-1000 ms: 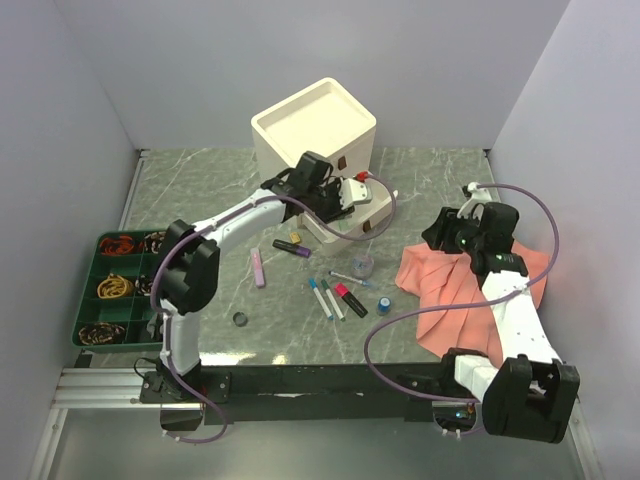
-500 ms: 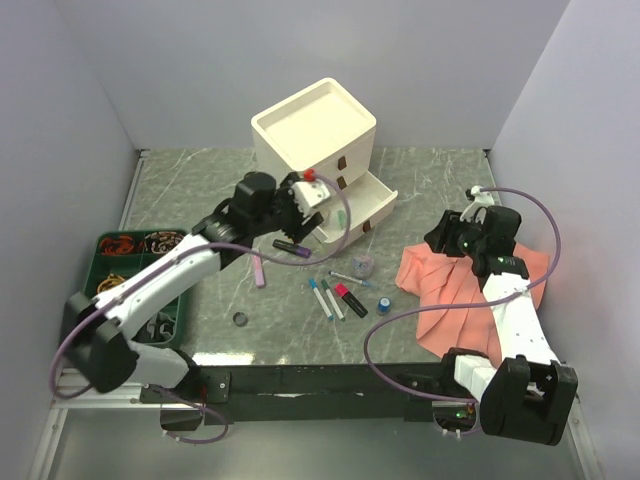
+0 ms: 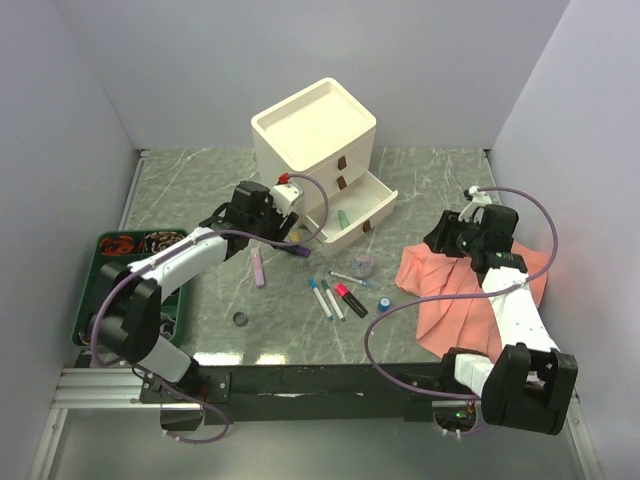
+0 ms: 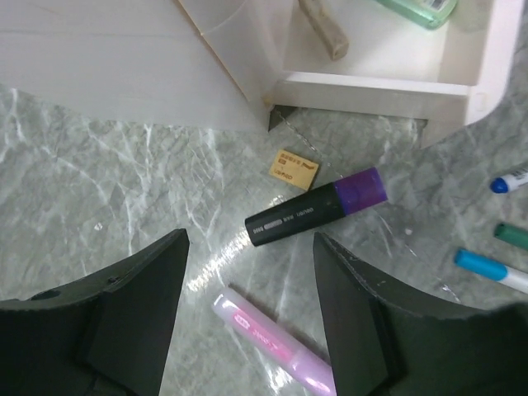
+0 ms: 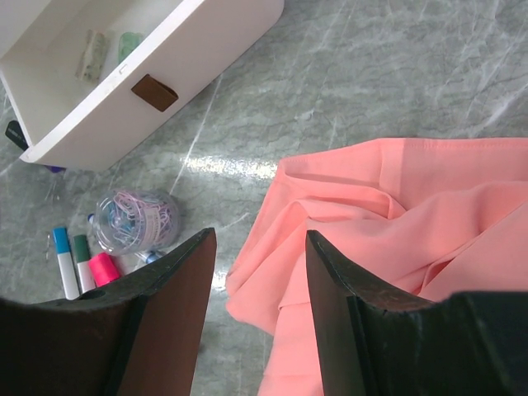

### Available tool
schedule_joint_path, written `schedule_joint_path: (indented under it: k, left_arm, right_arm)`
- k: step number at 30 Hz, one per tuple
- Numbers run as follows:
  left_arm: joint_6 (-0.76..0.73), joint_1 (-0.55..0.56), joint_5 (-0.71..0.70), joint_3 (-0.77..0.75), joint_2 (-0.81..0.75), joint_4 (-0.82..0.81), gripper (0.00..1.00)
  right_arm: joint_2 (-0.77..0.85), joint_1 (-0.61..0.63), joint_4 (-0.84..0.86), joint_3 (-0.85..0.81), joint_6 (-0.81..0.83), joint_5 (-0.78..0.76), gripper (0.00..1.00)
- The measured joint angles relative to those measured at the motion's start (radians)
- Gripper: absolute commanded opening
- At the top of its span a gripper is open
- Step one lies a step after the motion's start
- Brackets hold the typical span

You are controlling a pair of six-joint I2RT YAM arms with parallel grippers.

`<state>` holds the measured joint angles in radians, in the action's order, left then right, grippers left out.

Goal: Sort the stationery into containers
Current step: Place the stationery in the storage box, then pick up the stationery from the center of the board.

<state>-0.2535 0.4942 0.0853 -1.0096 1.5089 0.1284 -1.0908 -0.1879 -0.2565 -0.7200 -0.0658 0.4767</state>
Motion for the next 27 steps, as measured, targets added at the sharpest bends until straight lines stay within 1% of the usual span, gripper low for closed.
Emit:
schedule_joint_path:
  k: [6,17,27]
  left_arm:
    - [-0.014,-0.019,0.061,-0.005,0.085,-0.061,0.67]
    - [-0.014,-0.019,0.124,0.003,0.147,-0.191,0.67]
    - [-0.018,-0.019,0.127,0.021,0.198,-0.205,0.67]
  right_arm:
    - [0.005,-0.008,-0.011,0.000,0.001,-0.010,0.55]
    - [0.014,-0.035,-0.041,0.000,0.017,-0.021,0.55]
    - [-0.011,-0.035,-0.048,0.000,0.031,-0.024,0.55]
